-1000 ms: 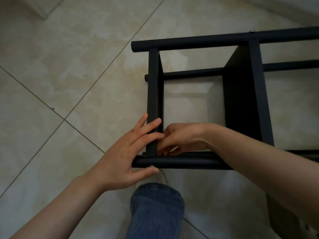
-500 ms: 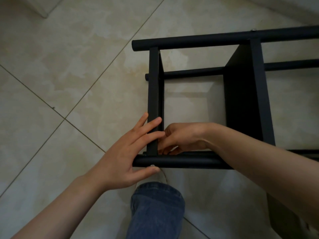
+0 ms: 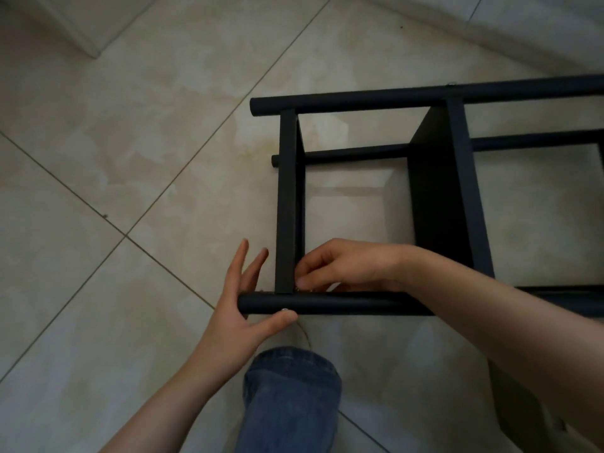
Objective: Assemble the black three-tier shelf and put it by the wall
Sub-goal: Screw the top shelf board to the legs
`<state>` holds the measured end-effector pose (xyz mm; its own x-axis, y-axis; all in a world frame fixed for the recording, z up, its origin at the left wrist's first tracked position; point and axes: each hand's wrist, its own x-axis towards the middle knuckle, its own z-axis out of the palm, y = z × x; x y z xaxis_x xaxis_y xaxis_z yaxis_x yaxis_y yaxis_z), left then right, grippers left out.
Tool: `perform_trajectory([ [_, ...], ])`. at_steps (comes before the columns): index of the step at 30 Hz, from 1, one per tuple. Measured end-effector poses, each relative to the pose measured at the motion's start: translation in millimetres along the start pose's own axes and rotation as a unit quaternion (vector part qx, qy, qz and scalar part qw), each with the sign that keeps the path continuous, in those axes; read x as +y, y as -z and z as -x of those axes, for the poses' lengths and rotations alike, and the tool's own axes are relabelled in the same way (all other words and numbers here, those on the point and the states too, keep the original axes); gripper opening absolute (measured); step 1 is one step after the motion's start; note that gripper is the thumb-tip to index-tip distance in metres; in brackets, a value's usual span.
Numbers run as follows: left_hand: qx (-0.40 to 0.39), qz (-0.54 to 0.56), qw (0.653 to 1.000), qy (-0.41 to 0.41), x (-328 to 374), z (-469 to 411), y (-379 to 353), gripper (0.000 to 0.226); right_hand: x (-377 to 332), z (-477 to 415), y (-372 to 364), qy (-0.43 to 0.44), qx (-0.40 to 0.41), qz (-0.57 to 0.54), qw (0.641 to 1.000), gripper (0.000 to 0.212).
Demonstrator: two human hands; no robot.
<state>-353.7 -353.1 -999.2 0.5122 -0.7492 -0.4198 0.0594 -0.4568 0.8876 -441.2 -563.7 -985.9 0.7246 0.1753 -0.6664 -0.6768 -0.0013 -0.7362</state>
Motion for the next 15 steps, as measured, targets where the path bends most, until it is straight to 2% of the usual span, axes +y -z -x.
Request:
perform_trajectory([
  [1,-0.001,0.031,0.999,0.020,-0.6,0.0,-3.0,0.101,-1.5,5.7,-0.2,0.001,0.012,0.019,1.000,0.011],
  [3,-0.020,0.052,0.997,0.046,0.2,-0.6,-7.8,0.090,-5.5,16.2,0.1,0.003,0.036,0.067,0.997,0.023],
  [5,-0.050,0.034,0.997,0.050,2.3,-0.9,-11.8,0.082,-10.2,27.4,0.4,0.011,0.055,0.110,0.992,0.032],
  [7,-0.064,0.005,0.997,0.039,4.6,-1.2,-15.7,0.078,-12.7,38.8,0.7,0.019,0.065,0.143,0.987,0.031],
  [12,-0.057,-0.004,0.997,0.042,9.4,-3.2,-23.6,0.080,-14.0,62.9,-1.8,0.022,0.111,0.218,0.969,0.032],
  [15,-0.064,-0.003,0.997,0.045,11.3,-2.7,-23.4,0.105,-12.6,76.5,-6.1,0.020,0.142,0.263,0.954,0.035],
])
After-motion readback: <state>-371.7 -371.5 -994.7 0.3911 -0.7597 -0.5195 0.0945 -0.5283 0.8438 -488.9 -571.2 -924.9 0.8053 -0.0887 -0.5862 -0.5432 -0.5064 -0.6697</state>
